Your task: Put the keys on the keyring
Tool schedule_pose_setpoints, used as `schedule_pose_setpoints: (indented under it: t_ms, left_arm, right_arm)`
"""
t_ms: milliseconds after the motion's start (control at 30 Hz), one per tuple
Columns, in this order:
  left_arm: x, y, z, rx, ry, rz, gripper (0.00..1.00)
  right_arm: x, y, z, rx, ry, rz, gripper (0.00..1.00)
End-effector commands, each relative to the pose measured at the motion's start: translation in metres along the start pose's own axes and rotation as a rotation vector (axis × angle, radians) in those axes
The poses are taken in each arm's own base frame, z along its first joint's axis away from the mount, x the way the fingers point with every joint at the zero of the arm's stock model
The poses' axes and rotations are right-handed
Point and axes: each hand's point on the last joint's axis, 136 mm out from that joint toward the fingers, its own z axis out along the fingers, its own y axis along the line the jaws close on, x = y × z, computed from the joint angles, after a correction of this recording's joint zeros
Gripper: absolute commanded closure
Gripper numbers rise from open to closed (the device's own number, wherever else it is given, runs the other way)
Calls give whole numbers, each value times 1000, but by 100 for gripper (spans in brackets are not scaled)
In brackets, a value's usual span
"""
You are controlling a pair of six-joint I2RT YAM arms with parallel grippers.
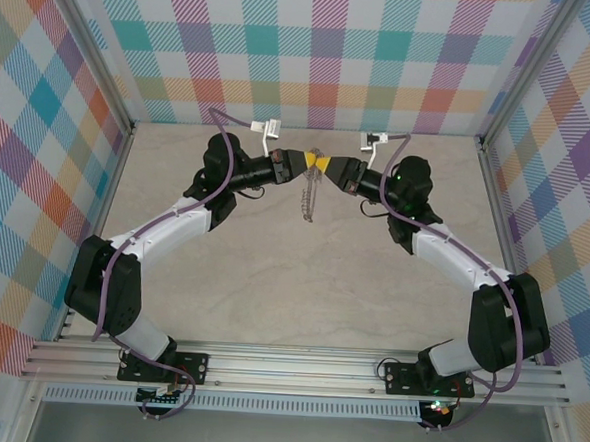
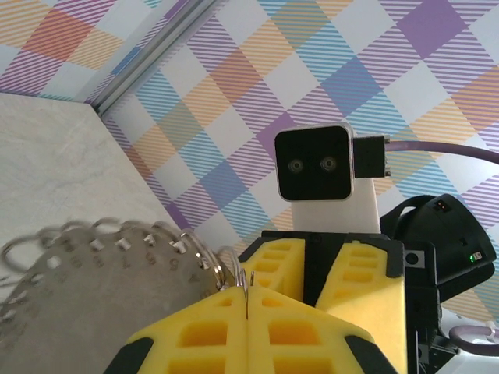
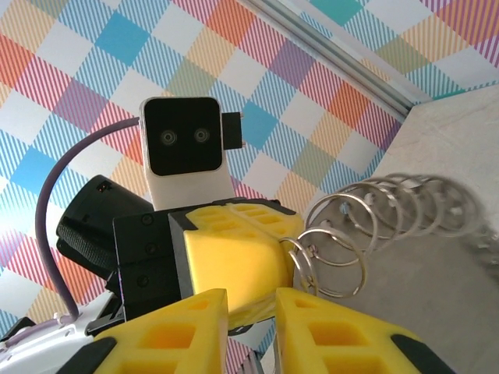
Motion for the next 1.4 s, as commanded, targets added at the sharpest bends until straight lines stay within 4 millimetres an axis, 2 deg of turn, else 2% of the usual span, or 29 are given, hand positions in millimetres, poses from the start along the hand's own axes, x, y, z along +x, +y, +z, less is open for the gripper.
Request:
schedule_pose_setpoints:
  t_ms: [0, 233, 400, 667, 933, 1200, 1367]
  left_arm:
    - [-10, -31, -4, 71, -38, 58, 100]
    - [-10, -32, -5, 72, -40, 60, 100]
    - [-11, -35, -7, 75, -41, 63, 100]
    - [-10, -40, -9, 84, -39, 70, 100]
    - [-12, -43, -10, 90, -41, 74, 100]
    - [-13, -42, -9, 87, -43, 74, 100]
    - [-13, -41, -8, 86, -41, 71, 100]
  right_arm:
    - [5, 3, 5, -31, 19, -10, 75]
    - [4, 0, 4, -14, 8, -13, 79]
    - [-8, 2, -8, 23, -37, -42, 71]
    - [-24, -2, -26, 104, -98, -77, 68]
    - [-23, -14, -14, 85, -75, -35, 63]
    - [-15, -3, 4, 22, -40, -44, 65]
    - [-10, -2, 6, 3, -46, -35, 65]
